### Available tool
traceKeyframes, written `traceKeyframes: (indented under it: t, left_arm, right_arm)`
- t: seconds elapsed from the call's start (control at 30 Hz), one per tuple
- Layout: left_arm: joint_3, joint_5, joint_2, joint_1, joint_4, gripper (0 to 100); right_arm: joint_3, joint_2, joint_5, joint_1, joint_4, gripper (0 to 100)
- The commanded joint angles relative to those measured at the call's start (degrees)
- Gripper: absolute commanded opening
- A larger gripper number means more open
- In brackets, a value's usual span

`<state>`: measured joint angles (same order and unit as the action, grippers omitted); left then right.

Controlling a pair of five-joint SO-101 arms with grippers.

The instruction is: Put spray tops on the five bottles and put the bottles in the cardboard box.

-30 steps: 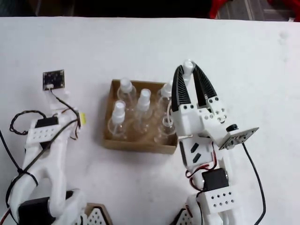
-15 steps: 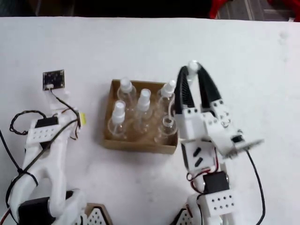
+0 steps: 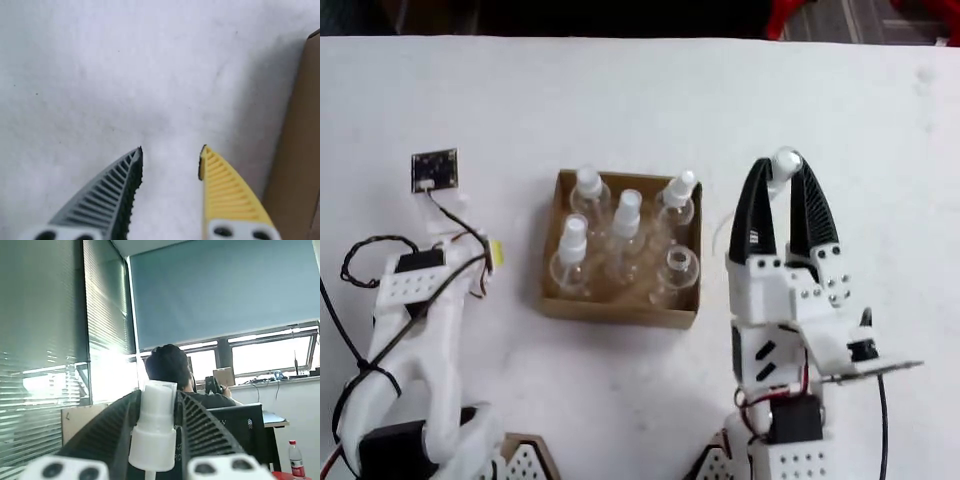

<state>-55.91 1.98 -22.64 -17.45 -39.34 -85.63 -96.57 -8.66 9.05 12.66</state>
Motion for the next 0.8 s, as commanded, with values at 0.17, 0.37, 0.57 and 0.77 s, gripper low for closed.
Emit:
traceKeyframes:
  t: [0.17, 0.37, 0.57, 0.77]
  left_arm:
    - [0.44, -0.53, -0.13, 0.40, 1.05, 18]
    - [0.44, -0.53, -0.13, 0.31, 1.05, 18]
    - [0.44, -0.53, -0.13, 0.31, 1.14, 18]
    - [0.44, -0.53, -0.13, 0.31, 1.14, 18]
  right_arm:
    - [-3.52, 6.02, -0.44, -1.10, 19.65, 1.6]
    - [-8.53, -0.57, -8.79, -1.36, 19.65, 1.6]
    - [-11.16, -6.46, -16.70, -1.10, 10.59, 1.6]
    - [-11.16, -6.64, -21.01, -2.07, 8.04, 1.6]
